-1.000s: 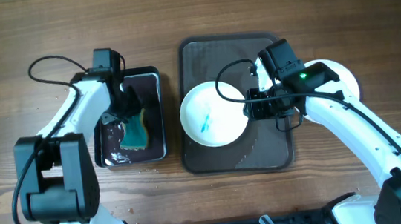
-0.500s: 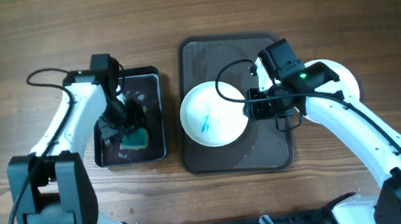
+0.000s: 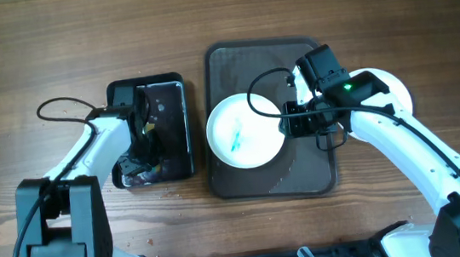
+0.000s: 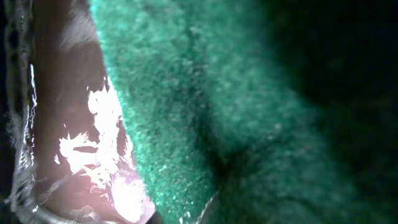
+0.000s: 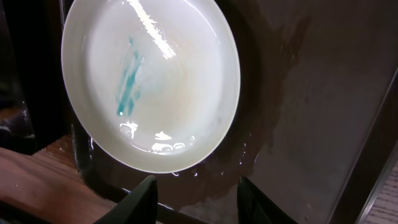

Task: Clean dirty plates on tray and stack at the side
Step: 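Grasp the green sponge in the small tray with the left gripper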

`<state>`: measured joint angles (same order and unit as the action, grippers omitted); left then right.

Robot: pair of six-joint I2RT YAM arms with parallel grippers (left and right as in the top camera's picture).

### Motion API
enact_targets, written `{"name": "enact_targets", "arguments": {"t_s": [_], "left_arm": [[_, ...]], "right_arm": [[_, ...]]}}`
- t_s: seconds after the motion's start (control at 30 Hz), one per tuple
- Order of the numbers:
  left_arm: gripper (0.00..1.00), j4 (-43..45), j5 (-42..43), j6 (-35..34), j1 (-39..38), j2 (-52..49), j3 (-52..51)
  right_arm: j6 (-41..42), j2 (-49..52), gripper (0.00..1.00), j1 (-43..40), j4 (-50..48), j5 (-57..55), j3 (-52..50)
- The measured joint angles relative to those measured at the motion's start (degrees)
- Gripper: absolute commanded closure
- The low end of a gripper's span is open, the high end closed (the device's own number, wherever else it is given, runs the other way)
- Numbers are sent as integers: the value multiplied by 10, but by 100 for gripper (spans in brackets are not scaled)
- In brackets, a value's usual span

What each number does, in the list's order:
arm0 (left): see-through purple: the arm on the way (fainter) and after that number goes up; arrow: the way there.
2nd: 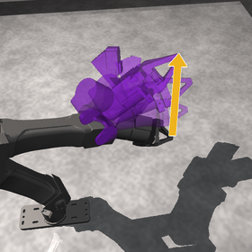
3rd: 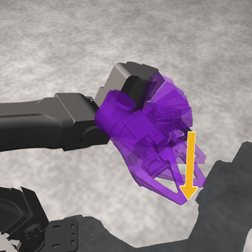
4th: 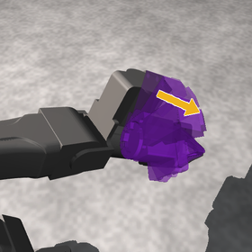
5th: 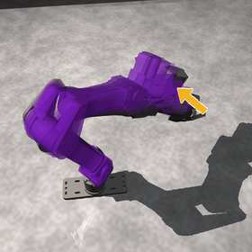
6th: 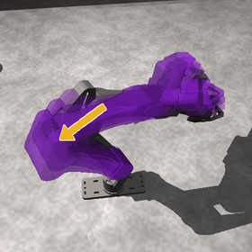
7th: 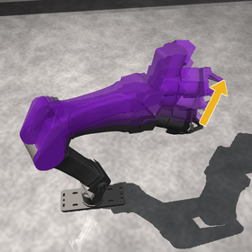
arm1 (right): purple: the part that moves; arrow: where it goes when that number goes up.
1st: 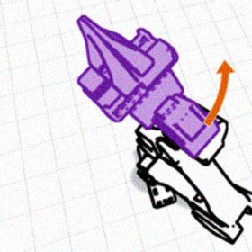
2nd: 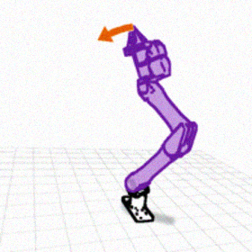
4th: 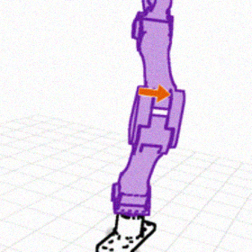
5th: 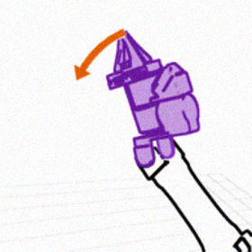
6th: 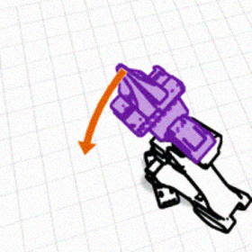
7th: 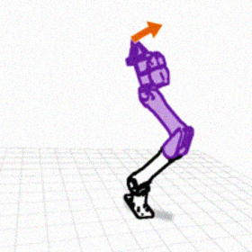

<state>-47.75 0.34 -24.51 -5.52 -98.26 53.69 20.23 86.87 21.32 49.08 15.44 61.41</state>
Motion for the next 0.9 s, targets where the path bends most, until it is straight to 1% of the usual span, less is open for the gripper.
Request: {"name": "enact_targets", "arguments": {"t_s": [0.07,0.1,0.17,0.2,0.23,0.27,0.33,0.37,0.53,0.67,0.8,0.9], "left_arm": [[96,-26,1,0,0,-6,17],[93,-43,1,0,0,-8,30],[65,-74,2,2,0,-11,56],[53,-88,1,4,0,-11,69],[39,-104,2,1,0,-11,89],[32,-113,2,4,0,-11,102],[24,-129,3,2,0,-11,132],[22,-135,4,3,0,-11,142],[22,-142,4,3,0,-11,160],[24,-132,3,6,0,-11,160],[25,-82,4,9,-1,-11,150],[24,-27,4,9,-7,-12,117]], "right_arm": [[0,0,59,0,0,0,0],[0,0,59,0,0,0,0],[0,0,59,0,0,0,0],[0,0,59,0,0,0,0],[0,0,59,0,0,0,0],[0,0,59,0,0,0,0],[0,0,59,0,0,0,0],[0,0,59,0,1,0,0],[0,0,59,0,6,0,0],[0,0,59,0,6,0,0],[0,0,59,0,6,0,0],[0,0,59,0,6,0,0]]}}
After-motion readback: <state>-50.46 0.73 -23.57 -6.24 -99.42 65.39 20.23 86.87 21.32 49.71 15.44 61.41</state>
